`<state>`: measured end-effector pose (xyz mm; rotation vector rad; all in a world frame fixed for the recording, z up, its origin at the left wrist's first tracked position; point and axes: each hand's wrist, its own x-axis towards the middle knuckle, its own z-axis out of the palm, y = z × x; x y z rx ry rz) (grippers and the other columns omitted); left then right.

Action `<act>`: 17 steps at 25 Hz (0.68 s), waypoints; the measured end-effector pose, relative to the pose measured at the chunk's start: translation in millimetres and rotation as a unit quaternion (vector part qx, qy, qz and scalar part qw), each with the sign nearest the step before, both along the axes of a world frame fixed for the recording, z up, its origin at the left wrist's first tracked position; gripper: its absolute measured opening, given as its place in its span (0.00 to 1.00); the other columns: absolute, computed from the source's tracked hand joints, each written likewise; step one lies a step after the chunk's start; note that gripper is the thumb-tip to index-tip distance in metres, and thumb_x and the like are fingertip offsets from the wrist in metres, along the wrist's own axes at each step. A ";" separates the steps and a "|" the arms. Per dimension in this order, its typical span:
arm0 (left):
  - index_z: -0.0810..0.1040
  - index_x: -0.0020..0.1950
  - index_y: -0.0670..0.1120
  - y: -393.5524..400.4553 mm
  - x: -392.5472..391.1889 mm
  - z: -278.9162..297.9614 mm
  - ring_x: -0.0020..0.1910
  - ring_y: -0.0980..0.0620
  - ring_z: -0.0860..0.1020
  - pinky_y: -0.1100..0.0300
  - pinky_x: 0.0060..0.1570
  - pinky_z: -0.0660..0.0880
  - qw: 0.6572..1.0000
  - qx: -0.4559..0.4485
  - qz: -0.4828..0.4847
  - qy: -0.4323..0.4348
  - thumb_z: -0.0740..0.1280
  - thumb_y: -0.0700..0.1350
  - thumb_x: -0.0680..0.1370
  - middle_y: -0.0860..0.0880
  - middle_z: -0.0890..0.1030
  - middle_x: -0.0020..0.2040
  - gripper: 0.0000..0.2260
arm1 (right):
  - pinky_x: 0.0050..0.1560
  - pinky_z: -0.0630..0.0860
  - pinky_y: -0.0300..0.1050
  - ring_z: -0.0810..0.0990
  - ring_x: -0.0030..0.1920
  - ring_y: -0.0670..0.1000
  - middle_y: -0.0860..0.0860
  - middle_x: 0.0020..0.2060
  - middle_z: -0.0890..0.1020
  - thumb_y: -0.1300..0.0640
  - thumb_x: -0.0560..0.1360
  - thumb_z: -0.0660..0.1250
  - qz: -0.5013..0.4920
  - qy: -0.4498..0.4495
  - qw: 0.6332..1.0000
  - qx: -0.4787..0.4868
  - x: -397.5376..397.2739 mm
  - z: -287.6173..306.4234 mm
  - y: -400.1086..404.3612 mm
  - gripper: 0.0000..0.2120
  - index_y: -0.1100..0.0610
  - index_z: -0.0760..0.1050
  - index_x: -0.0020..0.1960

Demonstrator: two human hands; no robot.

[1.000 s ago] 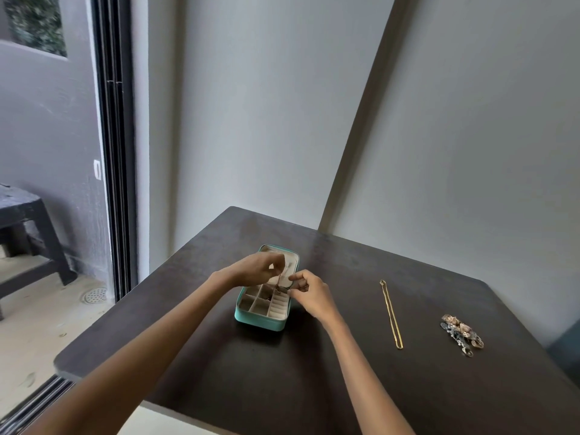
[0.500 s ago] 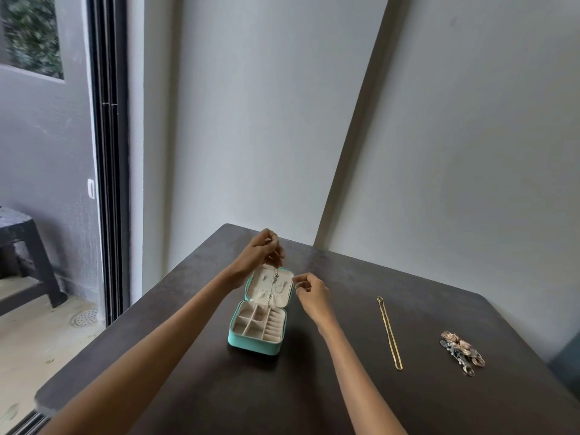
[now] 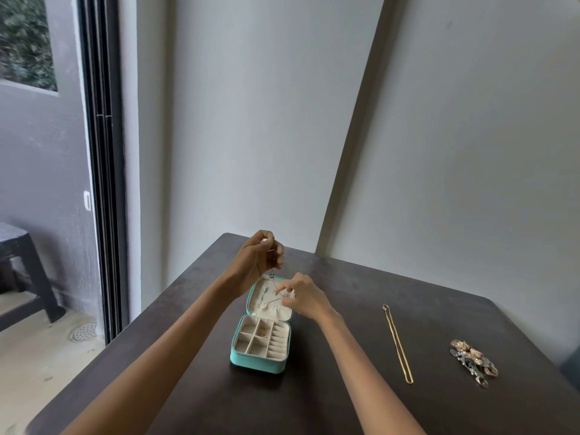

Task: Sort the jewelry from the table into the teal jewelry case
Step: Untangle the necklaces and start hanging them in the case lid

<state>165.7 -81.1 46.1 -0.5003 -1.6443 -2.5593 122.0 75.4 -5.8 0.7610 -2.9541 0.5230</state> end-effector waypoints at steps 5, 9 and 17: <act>0.66 0.41 0.45 -1.6 -1.3 -2.3 0.31 0.50 0.75 0.60 0.34 0.73 1.000 0.030 -0.006 -0.005 0.51 0.37 0.82 0.47 0.76 0.34 0.11 | 0.47 0.74 0.45 0.75 0.54 0.49 0.50 0.50 0.79 0.53 0.74 0.65 -0.029 0.042 0.998 -0.029 -1.6 -3.8 -3.6 0.09 0.53 0.83 0.49; 0.66 0.41 0.45 -5.8 -3.8 -2.1 0.32 0.49 0.76 0.60 0.37 0.75 0.999 0.035 0.024 -0.002 0.51 0.37 0.82 0.47 0.76 0.34 0.11 | 0.44 0.75 0.43 0.79 0.49 0.49 0.49 0.46 0.82 0.55 0.75 0.63 -0.115 0.090 0.984 -0.103 -8.3 0.0 2.8 0.09 0.54 0.82 0.46; 0.66 0.41 0.44 -13.3 -8.2 -4.8 0.32 0.49 0.76 0.56 0.38 0.74 0.998 0.053 0.031 -0.011 0.50 0.37 0.82 0.46 0.76 0.34 0.11 | 0.40 0.73 0.40 0.79 0.44 0.49 0.47 0.42 0.84 0.58 0.74 0.64 -0.199 0.107 0.942 -0.246 -24.3 3.1 0.8 0.06 0.54 0.81 0.43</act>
